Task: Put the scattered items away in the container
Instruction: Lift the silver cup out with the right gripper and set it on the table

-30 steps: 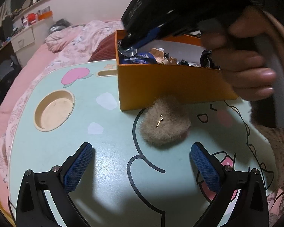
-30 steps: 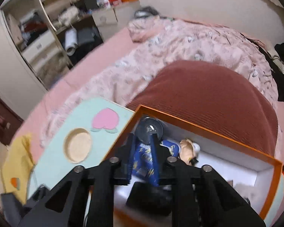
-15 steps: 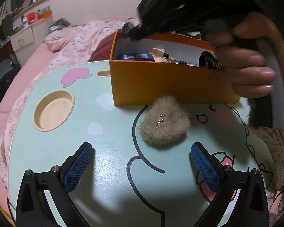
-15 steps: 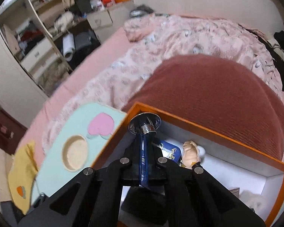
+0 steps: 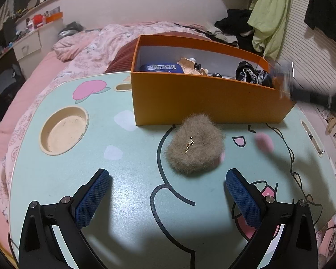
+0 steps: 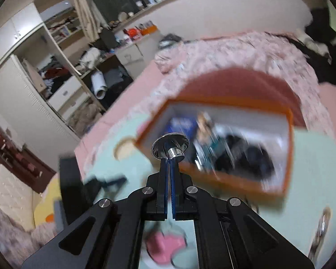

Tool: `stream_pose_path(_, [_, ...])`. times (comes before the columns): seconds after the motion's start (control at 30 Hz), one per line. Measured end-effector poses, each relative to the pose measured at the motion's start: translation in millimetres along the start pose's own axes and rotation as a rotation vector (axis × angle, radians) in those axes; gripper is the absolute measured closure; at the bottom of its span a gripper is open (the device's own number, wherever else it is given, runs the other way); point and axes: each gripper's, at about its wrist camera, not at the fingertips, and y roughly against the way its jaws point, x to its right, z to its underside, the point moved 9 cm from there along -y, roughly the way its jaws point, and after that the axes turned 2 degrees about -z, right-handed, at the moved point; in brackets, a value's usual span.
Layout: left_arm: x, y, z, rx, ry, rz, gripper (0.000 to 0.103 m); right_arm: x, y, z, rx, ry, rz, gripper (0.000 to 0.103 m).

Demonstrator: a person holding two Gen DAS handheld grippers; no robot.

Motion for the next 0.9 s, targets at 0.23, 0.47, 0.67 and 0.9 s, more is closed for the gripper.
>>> stream_pose_path(0.23, [-6, 8, -3, 0.033, 0.041, 0.015, 0.0, 23, -21, 39, 0.022, -0.057, 0.083, 0.096])
stream_pose_path(0.47, [-19, 23, -16, 0.101, 0.082, 0.034, 0.0, 36, -5, 53, 0.07, -0.095, 0.139, 0.041])
stream_pose_path(0.67, [-1, 45, -65, 0.182, -0.055, 0.043, 0.011, 52, -8, 76, 0.032, -0.033, 0.305, 0.036])
stream_pose_path(0.9, [73, 22, -131, 0.02, -0.187, 0.253, 0.013, 57, -16, 72, -0.024, 0.046, 0.445, 0.021])
